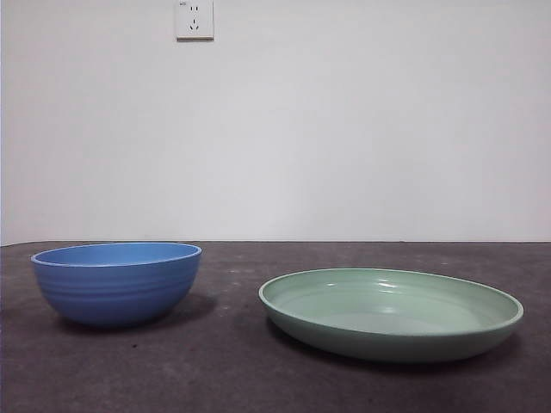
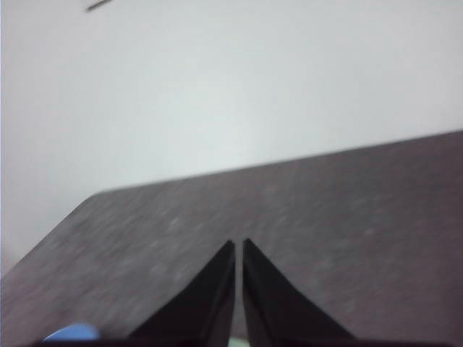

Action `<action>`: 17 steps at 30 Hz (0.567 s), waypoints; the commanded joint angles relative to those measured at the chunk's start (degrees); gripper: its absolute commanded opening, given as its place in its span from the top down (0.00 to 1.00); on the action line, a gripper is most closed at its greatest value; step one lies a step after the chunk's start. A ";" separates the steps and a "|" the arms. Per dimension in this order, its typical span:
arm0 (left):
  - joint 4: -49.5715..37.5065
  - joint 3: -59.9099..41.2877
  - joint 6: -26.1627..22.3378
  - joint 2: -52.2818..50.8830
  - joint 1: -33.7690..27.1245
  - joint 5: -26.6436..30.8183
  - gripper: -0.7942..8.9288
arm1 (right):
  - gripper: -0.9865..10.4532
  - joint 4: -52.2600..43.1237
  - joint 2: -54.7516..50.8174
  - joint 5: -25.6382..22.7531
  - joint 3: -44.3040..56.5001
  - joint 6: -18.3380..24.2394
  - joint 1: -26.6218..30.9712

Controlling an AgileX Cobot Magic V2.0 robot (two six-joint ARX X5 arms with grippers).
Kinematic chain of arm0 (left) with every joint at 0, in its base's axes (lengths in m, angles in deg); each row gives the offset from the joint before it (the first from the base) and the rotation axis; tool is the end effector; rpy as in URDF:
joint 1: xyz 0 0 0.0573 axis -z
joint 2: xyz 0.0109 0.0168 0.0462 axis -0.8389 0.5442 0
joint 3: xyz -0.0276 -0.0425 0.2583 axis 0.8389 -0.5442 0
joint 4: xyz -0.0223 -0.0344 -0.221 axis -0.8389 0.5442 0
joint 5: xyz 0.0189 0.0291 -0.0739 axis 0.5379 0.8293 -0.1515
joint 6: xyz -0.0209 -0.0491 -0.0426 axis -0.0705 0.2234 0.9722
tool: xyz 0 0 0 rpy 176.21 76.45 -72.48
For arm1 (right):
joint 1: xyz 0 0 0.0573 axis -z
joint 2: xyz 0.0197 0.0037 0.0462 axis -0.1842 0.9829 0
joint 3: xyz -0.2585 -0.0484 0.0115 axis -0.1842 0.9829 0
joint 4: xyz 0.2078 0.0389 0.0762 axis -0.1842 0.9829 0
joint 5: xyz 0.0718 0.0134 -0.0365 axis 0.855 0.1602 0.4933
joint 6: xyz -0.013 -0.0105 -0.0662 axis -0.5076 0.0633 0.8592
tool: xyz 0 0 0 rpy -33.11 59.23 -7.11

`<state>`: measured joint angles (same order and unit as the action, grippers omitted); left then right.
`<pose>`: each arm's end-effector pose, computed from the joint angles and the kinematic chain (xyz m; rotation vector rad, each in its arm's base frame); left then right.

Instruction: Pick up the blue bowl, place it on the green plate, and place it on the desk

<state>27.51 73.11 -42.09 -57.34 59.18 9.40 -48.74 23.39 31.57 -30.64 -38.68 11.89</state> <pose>0.0883 -0.0042 0.3211 -0.1995 -0.0679 -0.0624 0.0982 0.0174 0.3119 0.3770 0.1436 0.3542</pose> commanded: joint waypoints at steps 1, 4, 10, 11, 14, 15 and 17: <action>2.69 6.19 0.24 4.72 0.17 -2.89 0.90 | 0.90 3.10 4.83 3.96 -5.64 0.24 -0.02; 6.99 11.69 0.24 9.53 0.17 -7.41 0.90 | 0.90 7.67 9.46 7.54 -11.26 2.01 -0.02; 19.28 22.45 -0.63 18.86 0.17 -17.31 0.90 | 0.90 17.11 17.46 15.02 -20.35 7.17 -0.02; 21.20 23.93 -0.90 20.20 0.17 -18.51 0.90 | 0.90 18.43 18.40 15.87 -21.40 7.96 -0.02; 26.97 28.13 -1.90 24.37 0.17 -22.97 0.90 | 0.90 21.59 21.07 18.32 -24.02 9.70 -0.02; 28.46 29.05 -1.88 25.44 0.17 -24.52 0.90 | 0.90 22.21 21.75 18.88 -24.50 9.88 -0.02; 31.21 30.36 -1.88 27.41 0.17 -27.89 0.90 | 0.90 22.32 22.60 20.33 -24.76 9.88 -0.02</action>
<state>58.09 102.05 -43.07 -30.70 59.20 -16.83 -26.38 45.55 51.26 -54.24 -30.27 11.89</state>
